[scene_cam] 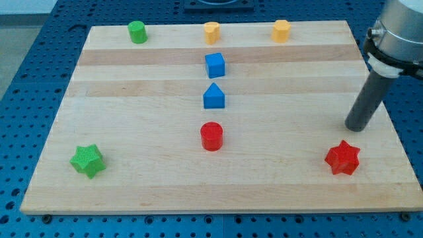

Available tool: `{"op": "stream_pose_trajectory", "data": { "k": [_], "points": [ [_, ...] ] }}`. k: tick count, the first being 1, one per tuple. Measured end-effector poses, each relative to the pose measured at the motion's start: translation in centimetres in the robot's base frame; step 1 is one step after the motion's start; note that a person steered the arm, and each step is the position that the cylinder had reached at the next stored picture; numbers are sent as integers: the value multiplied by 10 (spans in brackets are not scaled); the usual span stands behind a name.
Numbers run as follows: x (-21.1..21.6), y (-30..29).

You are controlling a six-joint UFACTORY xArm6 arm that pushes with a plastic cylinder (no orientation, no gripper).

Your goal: Push the red star towards the bottom center of the board

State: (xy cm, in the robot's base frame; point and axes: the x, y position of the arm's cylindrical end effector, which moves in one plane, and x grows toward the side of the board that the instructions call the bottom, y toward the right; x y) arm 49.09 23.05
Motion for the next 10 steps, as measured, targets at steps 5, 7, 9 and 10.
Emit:
{"op": "stream_pose_trajectory", "data": {
  "k": [5,7,9,10],
  "points": [
    [45,-35],
    [83,9],
    [93,17],
    [97,-12]
  ]
}}
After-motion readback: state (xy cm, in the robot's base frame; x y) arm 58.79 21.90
